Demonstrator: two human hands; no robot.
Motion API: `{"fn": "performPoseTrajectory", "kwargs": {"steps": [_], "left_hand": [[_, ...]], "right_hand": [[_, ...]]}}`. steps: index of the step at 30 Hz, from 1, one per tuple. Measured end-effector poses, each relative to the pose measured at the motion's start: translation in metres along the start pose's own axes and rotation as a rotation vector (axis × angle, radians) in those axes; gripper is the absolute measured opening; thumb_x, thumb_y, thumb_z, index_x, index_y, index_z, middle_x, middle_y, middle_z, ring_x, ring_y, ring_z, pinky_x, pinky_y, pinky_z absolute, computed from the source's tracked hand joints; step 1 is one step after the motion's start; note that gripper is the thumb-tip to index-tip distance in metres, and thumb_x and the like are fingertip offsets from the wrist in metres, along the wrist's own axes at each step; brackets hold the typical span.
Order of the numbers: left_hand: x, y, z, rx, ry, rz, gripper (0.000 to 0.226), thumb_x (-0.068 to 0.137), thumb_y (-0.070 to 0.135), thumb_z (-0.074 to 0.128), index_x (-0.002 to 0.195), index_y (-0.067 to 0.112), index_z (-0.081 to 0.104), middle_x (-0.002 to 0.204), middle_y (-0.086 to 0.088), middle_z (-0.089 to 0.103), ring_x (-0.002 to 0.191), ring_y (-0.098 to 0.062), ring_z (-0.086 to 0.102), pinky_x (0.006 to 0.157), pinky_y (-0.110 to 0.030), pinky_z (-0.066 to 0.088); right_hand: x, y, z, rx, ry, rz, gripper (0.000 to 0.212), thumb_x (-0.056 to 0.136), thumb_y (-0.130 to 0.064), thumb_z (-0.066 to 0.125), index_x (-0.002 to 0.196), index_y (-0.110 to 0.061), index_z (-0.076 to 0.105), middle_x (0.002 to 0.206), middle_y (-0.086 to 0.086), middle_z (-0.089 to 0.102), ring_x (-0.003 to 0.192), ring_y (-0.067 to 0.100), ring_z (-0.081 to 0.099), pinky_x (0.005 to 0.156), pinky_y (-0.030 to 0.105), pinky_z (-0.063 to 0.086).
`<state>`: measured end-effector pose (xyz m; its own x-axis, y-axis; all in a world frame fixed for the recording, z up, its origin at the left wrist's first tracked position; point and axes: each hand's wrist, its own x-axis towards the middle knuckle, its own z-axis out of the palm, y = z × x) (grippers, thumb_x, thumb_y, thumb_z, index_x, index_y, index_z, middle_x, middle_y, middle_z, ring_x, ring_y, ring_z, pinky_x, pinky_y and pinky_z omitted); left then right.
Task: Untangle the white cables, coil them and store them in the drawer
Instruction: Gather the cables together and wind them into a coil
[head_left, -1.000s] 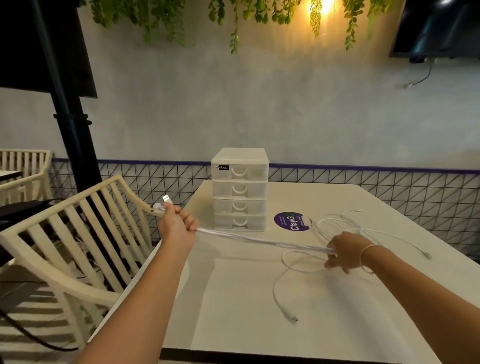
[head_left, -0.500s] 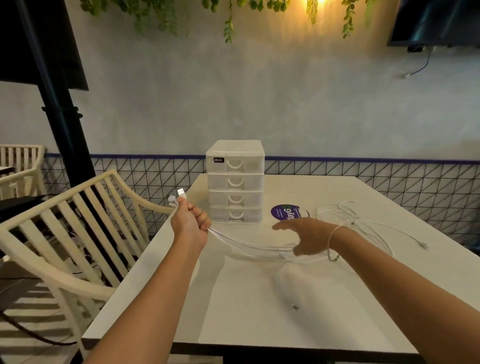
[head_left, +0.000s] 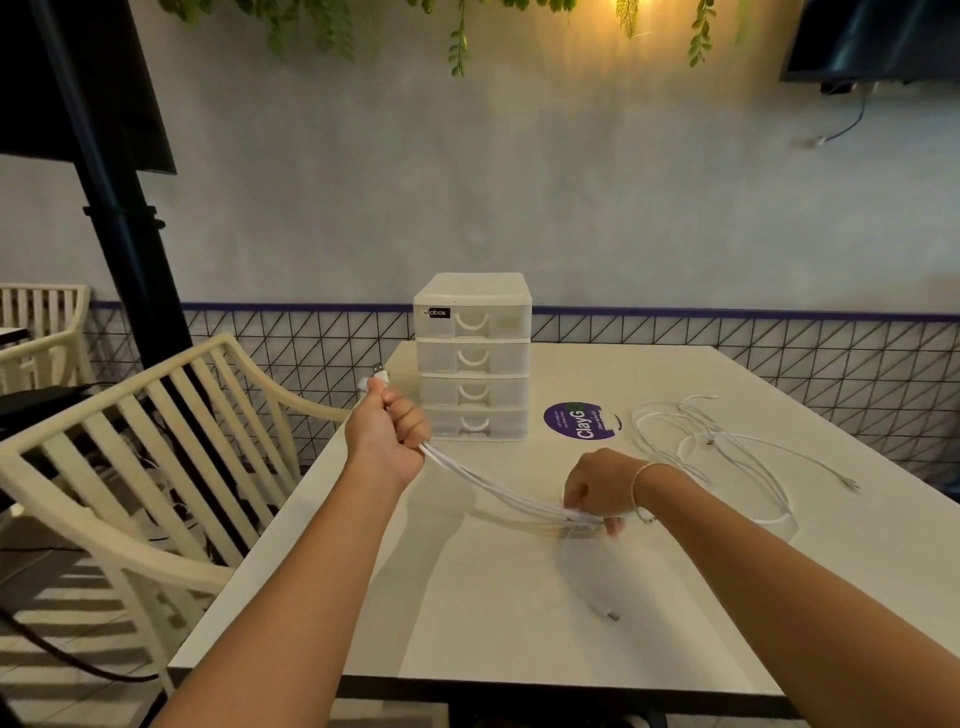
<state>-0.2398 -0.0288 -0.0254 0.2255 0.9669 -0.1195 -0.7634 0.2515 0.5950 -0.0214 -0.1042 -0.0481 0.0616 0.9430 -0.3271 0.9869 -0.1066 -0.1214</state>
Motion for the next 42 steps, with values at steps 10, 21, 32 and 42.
{"fn": "performPoseTrajectory", "kwargs": {"steps": [10,21,32,42], "left_hand": [[-0.002,0.007,0.009,-0.025,0.002,0.031,0.047,0.101,0.04,0.03,0.06,0.019,0.033,0.035,0.008,0.023,0.026,-0.006,0.016,0.029,-0.018,0.01],[-0.003,-0.001,0.009,0.025,0.009,0.005,0.048,0.101,0.042,0.03,0.059,0.019,0.033,0.035,0.008,0.022,0.026,-0.006,0.016,0.028,-0.017,0.01],[-0.012,-0.03,0.012,0.039,0.008,-0.065,0.047,0.101,0.041,0.032,0.06,0.019,0.032,0.036,0.008,0.021,0.026,-0.006,0.015,0.028,-0.016,0.01],[-0.017,-0.053,0.001,0.055,0.037,-0.072,0.047,0.1,0.043,0.032,0.061,0.017,0.035,0.036,0.007,0.023,0.026,-0.007,0.018,0.027,-0.016,0.013]], "right_hand": [[-0.001,0.004,-0.006,0.261,0.037,0.063,0.04,0.095,-0.034,0.048,0.107,0.001,0.064,0.071,-0.001,0.058,0.063,0.01,0.055,0.051,0.012,0.043],[0.003,0.003,0.007,-0.127,0.041,0.01,0.022,0.083,-0.016,0.05,0.094,-0.02,0.069,0.063,-0.009,0.067,0.081,0.015,0.065,0.084,0.028,0.051],[0.007,0.01,-0.024,0.307,0.726,0.472,0.031,0.091,-0.016,0.05,0.117,-0.006,0.038,0.109,0.019,0.063,0.1,0.038,0.059,0.073,0.037,0.042],[-0.023,-0.107,0.015,-0.145,0.639,0.188,0.053,0.1,-0.039,0.018,0.12,-0.013,0.059,0.133,0.019,0.044,0.128,0.042,0.026,0.103,0.055,0.019]]}}
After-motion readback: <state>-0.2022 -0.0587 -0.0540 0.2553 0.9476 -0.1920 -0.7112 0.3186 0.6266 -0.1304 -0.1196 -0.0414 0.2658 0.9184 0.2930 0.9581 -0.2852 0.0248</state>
